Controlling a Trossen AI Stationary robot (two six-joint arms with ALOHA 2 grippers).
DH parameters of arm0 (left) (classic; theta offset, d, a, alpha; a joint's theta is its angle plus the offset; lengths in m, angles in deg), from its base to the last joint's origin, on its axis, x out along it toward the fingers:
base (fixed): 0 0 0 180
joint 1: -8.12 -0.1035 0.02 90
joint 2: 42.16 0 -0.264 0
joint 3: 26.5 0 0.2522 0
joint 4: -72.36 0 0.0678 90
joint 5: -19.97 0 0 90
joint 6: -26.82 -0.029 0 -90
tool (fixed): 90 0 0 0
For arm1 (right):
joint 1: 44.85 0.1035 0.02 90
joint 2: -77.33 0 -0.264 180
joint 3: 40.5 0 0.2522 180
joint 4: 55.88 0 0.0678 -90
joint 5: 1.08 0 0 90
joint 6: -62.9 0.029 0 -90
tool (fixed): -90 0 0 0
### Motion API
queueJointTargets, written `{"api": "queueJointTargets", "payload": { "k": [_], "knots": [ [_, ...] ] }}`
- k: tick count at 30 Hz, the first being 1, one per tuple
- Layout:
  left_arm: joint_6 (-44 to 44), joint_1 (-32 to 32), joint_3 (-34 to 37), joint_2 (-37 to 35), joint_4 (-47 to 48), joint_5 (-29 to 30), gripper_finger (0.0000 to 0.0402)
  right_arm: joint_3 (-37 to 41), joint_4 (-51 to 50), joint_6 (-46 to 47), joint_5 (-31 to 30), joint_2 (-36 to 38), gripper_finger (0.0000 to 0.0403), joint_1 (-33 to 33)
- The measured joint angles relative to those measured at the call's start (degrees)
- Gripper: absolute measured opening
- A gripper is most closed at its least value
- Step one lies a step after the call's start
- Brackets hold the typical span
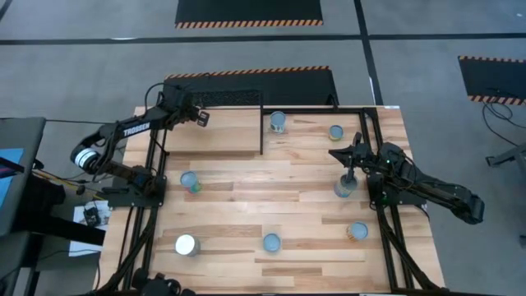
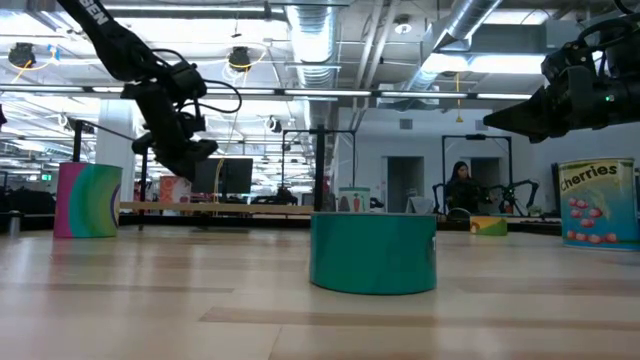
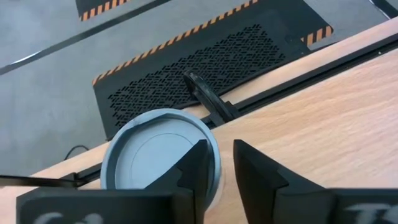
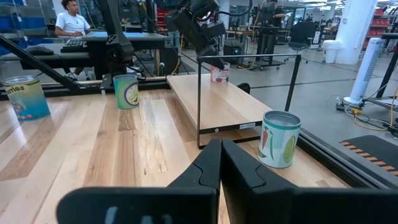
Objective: Pick and place cans onto a shelf
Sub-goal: Put the canned saucy meatballs on the shelf, then put the canned mixed vegetables on the shelf
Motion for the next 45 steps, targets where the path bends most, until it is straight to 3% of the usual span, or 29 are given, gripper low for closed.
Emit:
{"api": "queueJointTargets", "payload": {
  "k": [10,17,22,26,35,45],
  "knots": [
    [-2.31,0.0,0.06,-9.08,1.47,-0.65,0.0113,-0.01,0.0,0.0,0.0,0.01,0.0033,-0.01],
    [-6.03,2.39,0.06,-19.79,6.34,-13.05,0.0097,0.01,0.0,0.0,0.0,0.0,0.0033,0.0],
    [-8.02,11.72,0.24,-28.76,6.0,-15.55,0.0046,-0.01,0.0,0.0,0.0,-0.01,0.0033,-0.01],
    [-8.93,22.87,4.38,-35.86,-0.98,-15.6,0.0007,0.0,0.0,0.0,0.0,-0.01,0.0033,-0.01],
    [-8.31,42.39,21.79,-46.03,-22.79,-12.03,0.0004,0.0,0.0,0.0,0.0,-0.01,0.0033,0.0],
    [-11.05,50.68,30.85,-46.22,-34.94,-11.9,0.0002,-0.01,0.07,0.0,0.0,-0.01,0.0033,0.01]
  ]
}}
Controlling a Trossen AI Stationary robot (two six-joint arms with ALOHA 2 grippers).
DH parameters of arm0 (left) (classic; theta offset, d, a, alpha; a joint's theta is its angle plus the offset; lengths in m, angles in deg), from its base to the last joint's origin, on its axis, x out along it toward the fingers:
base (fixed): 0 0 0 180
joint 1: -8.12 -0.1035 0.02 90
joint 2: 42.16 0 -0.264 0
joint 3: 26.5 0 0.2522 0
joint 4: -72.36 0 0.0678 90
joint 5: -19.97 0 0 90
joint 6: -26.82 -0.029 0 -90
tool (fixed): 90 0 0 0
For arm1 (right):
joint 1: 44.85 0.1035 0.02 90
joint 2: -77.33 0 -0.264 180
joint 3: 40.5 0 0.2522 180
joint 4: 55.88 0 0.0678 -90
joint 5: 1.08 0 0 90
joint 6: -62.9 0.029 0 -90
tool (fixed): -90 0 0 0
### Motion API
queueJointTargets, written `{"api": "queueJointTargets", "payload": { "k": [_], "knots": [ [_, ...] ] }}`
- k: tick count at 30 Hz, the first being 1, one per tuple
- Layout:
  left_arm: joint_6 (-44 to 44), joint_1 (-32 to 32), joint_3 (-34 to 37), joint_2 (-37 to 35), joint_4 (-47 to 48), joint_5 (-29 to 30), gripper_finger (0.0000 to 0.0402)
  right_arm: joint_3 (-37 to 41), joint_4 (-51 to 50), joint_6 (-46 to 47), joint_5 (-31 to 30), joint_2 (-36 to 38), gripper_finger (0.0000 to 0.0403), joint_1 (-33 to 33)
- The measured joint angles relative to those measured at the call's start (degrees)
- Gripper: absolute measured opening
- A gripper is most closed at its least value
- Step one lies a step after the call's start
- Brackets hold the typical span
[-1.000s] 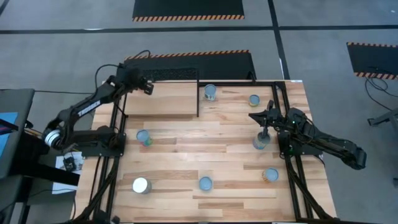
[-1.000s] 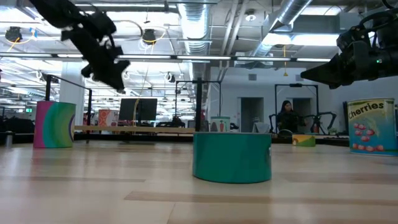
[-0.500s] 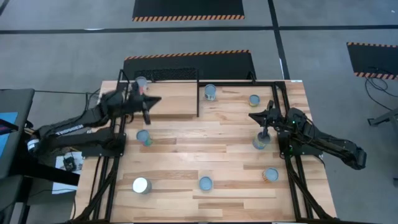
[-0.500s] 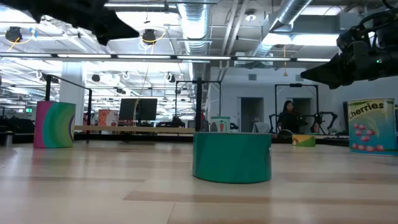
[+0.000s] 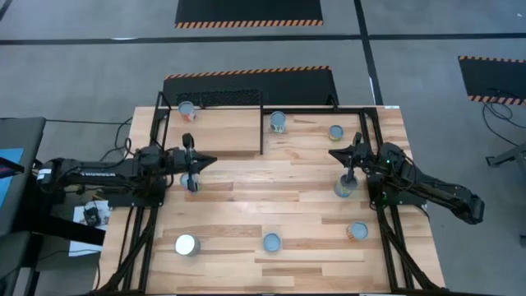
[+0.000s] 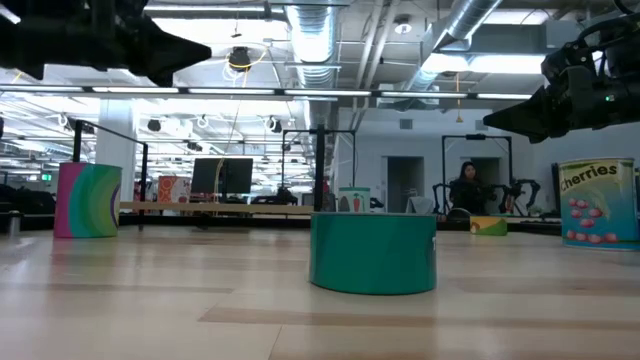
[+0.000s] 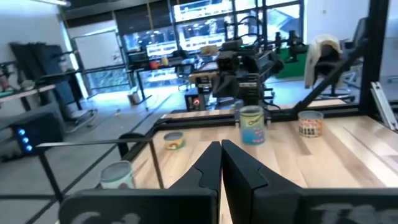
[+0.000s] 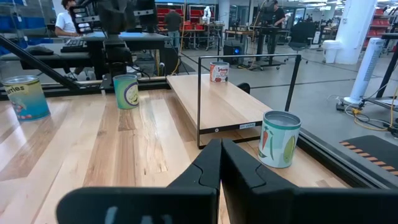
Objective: Pick and place cans onto a shelf
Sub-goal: Put the canned mixed vegetables on the shelf
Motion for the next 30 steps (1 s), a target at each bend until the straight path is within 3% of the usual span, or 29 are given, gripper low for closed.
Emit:
{"api": "queueJointTargets", "payload": {
  "k": [9,21,25,30],
  "knots": [
    [-0.54,0.46,0.58,0.0,-0.78,0.06,0.0002,0.0,1.34,0.01,0.1,0.0,0.0033,-0.02],
    [-0.08,0.45,0.58,0.0,-0.67,0.04,0.0002,-0.62,16.89,10.56,-0.57,-0.06,0.0029,0.0],
    [-0.1,0.42,0.58,0.0,-0.67,0.04,0.0002,-1.62,17.34,15.42,-3.05,-4.94,0.0008,0.09],
    [-0.22,0.42,0.58,0.0,-0.85,0.92,0.0002,-1.64,18.46,19.78,-9.02,-15.87,0.0012,0.04]
  ]
}}
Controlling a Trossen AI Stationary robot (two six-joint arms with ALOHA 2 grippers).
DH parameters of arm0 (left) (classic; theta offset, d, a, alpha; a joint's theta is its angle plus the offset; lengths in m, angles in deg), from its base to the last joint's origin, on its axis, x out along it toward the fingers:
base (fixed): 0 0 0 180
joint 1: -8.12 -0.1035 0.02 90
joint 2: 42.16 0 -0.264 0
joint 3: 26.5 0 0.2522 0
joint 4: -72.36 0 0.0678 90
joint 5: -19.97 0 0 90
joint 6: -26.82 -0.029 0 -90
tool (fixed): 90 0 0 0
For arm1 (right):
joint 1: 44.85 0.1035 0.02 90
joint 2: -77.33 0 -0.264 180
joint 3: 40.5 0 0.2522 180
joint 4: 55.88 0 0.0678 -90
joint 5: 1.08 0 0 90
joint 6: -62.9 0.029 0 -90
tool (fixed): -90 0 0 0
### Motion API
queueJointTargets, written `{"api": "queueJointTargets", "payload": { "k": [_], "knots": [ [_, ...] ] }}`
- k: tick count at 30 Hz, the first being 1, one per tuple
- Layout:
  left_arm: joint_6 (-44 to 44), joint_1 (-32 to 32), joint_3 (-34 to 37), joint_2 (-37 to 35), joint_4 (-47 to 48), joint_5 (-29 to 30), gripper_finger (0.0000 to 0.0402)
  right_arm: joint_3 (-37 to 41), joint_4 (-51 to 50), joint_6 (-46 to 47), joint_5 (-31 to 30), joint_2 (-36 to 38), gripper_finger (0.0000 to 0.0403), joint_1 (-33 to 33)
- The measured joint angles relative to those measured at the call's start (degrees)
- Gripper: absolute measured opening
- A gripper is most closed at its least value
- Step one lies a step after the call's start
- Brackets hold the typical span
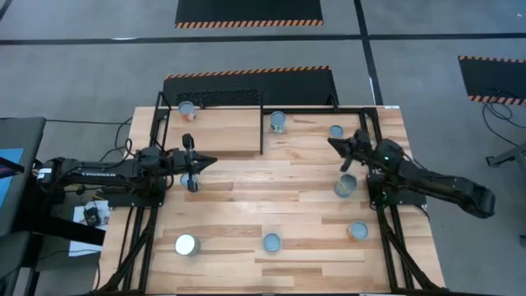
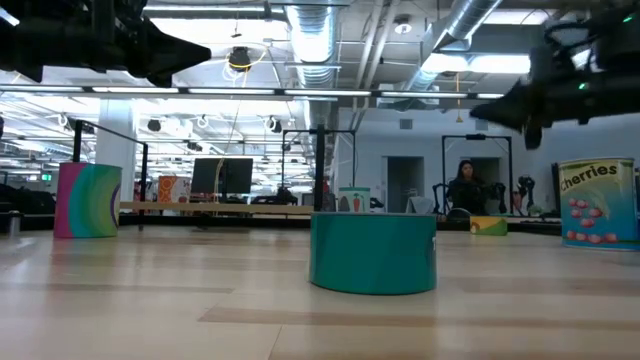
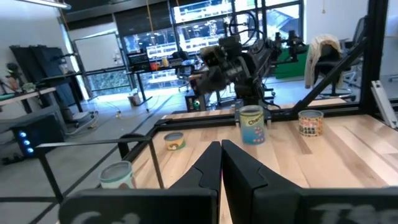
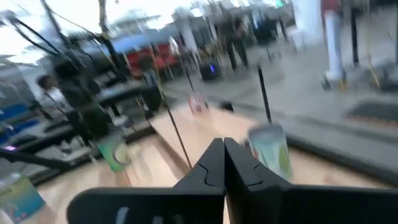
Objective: Pick and place cans onto a shelf
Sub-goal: Put the canned mixed vegetables on the shelf
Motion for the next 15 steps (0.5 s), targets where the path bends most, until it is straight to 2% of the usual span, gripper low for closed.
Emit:
{"api": "queueJointTargets", "payload": {
  "k": [5,15],
  "knots": [
    [-0.19,-0.02,-0.01,0.0,-0.13,1.02,0.0002,-2.14,5.79,3.33,-1.52,-13.12,0.0009,0.0],
    [-0.17,-0.02,0.0,0.0,-0.12,1.01,0.0002,-18.06,5.87,4.31,-1.11,-39.56,0.0012,-1.04]
  ]
}}
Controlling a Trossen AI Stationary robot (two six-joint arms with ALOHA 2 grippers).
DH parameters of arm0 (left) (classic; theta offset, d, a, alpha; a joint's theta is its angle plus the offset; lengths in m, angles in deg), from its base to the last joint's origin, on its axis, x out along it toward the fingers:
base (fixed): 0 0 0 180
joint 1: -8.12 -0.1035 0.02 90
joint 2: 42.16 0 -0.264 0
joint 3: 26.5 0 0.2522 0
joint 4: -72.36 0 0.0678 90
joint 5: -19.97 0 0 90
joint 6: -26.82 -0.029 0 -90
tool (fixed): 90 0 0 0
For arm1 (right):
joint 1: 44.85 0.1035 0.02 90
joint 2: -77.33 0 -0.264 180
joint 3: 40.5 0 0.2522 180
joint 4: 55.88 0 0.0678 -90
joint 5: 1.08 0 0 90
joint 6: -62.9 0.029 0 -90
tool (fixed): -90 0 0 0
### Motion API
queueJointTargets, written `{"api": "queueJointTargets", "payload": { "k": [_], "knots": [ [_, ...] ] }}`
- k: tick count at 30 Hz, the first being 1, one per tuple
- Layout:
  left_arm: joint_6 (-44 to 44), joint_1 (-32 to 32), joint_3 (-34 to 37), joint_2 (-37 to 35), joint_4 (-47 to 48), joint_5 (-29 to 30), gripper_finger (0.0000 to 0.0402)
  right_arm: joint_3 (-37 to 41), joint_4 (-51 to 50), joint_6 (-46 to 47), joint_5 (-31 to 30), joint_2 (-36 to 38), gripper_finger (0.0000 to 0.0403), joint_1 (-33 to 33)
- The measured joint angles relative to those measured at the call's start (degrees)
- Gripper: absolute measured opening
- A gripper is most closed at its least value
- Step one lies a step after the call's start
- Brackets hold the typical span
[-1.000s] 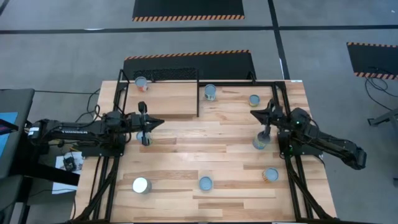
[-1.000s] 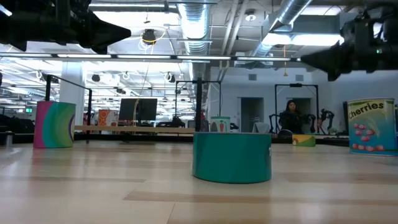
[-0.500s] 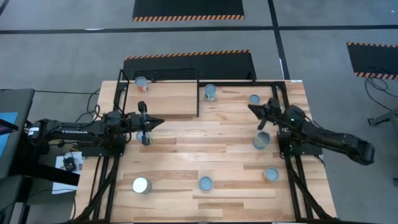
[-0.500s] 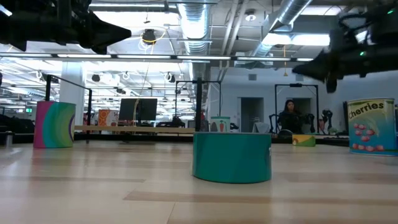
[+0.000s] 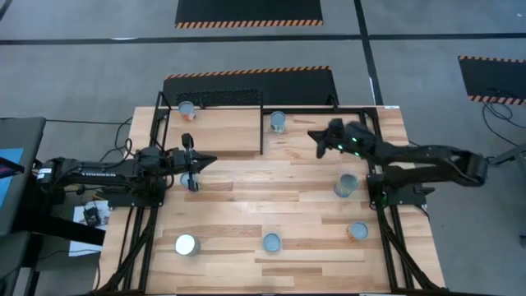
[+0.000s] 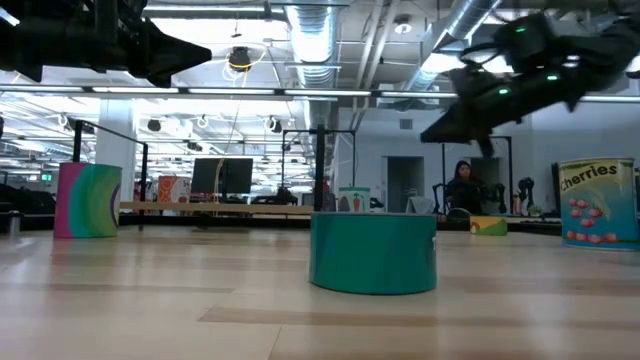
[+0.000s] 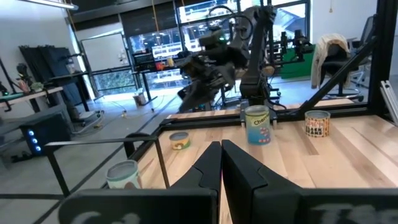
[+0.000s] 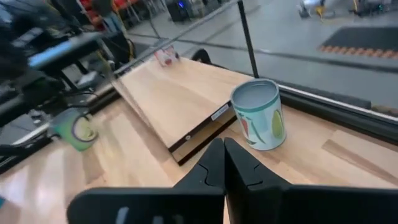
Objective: Pick and place cans onto a shelf
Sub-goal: Put the canned mixed vegetables on the shelf
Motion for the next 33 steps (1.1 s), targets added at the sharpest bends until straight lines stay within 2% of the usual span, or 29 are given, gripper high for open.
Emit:
{"api": "queueJointTargets", "payload": {
  "k": [6,11,13,23,28,33],
  "knots": [
    [0.02,0.01,-0.02,0.0,0.02,0.0,0.0002,-10.25,-3.51,1.12,0.14,-13.24,0.0016,-1.85],
    [0.04,0.0,-0.02,0.0,0.04,0.0,0.0002,-18.71,-9.95,1.01,0.12,-21.71,0.0045,-2.5],
    [0.06,0.0,-0.02,0.0,0.07,0.0,0.0002,-21.67,-12.33,-3.06,0.09,-24.2,0.0061,-2.12],
    [0.35,0.0,-0.02,0.01,0.09,0.0,0.0002,-32.0,-24.32,-35.25,-0.16,-30.92,0.0139,0.71],
    [0.33,0.0,-0.02,0.0,0.17,0.0,0.0002,-35.03,-25.43,-42.25,-1.09,-35.27,0.017,1.24],
    [0.21,0.0,-0.02,0.0,0.24,0.0,0.0002,-37.32,-25.37,-47.12,-7.69,-38.73,0.0189,2.7]
  ]
}}
